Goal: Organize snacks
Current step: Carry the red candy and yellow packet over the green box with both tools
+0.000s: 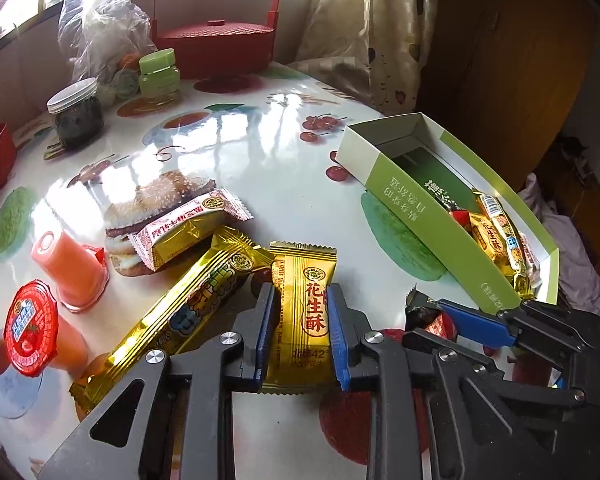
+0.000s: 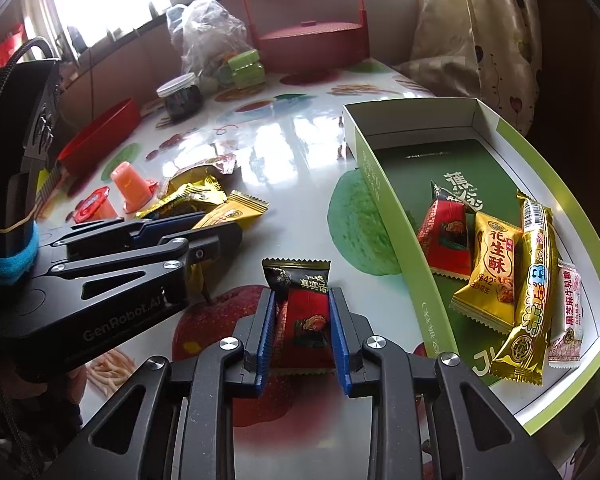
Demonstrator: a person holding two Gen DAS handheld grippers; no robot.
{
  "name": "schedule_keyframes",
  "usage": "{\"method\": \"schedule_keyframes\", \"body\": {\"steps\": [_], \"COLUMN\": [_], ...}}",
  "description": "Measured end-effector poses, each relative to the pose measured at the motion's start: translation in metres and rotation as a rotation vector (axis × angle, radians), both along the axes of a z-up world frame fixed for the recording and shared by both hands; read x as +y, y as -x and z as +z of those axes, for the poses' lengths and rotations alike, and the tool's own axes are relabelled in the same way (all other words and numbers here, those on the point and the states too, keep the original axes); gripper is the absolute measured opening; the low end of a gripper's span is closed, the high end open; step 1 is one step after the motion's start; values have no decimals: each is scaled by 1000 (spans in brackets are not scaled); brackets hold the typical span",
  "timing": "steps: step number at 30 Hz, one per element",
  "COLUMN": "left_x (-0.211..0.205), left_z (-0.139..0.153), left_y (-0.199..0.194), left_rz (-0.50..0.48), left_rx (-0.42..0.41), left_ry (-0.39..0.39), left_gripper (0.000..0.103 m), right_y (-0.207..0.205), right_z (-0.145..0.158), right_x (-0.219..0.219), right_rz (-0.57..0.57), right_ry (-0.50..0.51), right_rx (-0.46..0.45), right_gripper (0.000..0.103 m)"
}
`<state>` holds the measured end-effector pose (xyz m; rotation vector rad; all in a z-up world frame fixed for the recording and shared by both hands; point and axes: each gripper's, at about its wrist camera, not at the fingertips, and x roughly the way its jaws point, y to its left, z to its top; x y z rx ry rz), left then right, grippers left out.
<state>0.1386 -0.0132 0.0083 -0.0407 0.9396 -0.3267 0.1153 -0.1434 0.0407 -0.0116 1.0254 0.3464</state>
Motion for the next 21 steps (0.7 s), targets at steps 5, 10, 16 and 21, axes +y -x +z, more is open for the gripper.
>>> {"method": "schedule_keyframes", "body": {"steps": [5, 10, 16, 21], "left_x": [1, 0, 0, 1], "left_z": [2, 9, 20, 23], "left_y": [5, 10, 18, 23], "left_rz": [5, 3, 2, 7], "left_rx": [-8, -21, -46, -55], "left_ry": [15, 23, 36, 41], "left_gripper": [26, 26, 26, 26], "right_y": [0, 2, 7, 9], "right_z": [1, 3, 11, 12], "right_x": [0, 0, -1, -1], "right_rz": [-4, -9, -7, -8], "right_ry": [0, -1, -9, -14], "right_rx": [1, 2, -25, -29], "right_gripper": [25, 25, 22, 21]}}
